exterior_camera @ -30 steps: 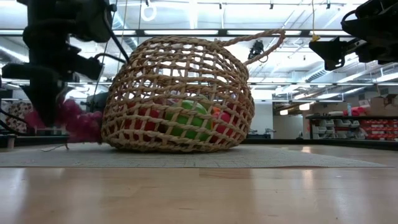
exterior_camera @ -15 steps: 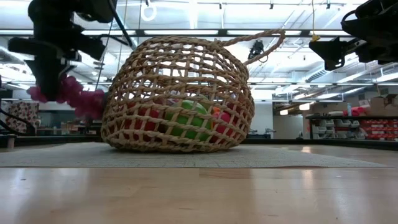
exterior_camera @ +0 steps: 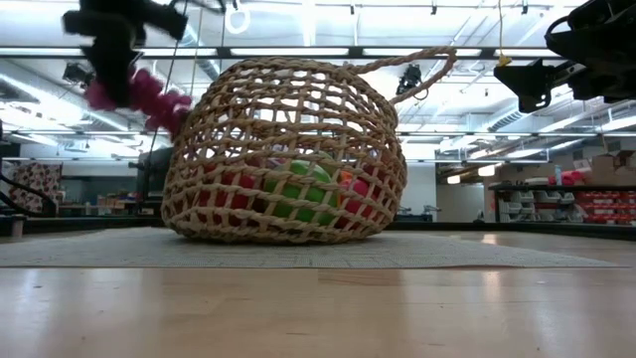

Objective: Build produce basket
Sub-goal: Put the red grapes into the brown basket

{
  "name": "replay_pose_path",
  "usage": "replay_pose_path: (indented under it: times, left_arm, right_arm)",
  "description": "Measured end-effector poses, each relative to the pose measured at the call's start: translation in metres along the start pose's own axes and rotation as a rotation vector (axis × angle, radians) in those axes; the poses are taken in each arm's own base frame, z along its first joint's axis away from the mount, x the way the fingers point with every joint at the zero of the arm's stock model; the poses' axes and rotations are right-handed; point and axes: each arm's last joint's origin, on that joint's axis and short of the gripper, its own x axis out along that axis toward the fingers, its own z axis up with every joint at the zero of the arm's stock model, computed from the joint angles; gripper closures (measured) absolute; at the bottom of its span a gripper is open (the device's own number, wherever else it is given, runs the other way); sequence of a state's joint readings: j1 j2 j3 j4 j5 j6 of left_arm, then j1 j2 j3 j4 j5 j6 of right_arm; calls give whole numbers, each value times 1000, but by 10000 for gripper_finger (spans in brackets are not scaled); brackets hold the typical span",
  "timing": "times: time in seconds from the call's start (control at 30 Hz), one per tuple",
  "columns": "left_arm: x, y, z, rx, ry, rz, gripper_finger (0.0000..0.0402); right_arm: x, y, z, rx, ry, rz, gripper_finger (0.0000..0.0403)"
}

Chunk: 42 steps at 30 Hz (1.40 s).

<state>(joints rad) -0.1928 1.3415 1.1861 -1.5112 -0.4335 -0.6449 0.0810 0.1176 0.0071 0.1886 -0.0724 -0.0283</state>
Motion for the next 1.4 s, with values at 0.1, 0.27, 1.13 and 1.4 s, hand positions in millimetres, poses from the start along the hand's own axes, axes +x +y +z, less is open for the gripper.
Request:
replay_pose_path:
  times: [0.1, 0.27, 1.13, 1.4]
  left_arm:
    - [-13, 6, 5, -16, -49, 10, 306]
    - [-34, 15, 10, -49, -115, 12, 306]
    - [-77, 37, 28, -72, -485, 209, 306]
    - [-82, 38, 43, -62, -605, 289, 306]
  right_arm:
    - [0, 0, 0, 0, 0, 0, 52]
    - [0, 0, 0, 0, 0, 0, 52]
    - [0, 0, 0, 0, 0, 0, 52]
    - [0, 0, 0, 0, -1, 0, 52]
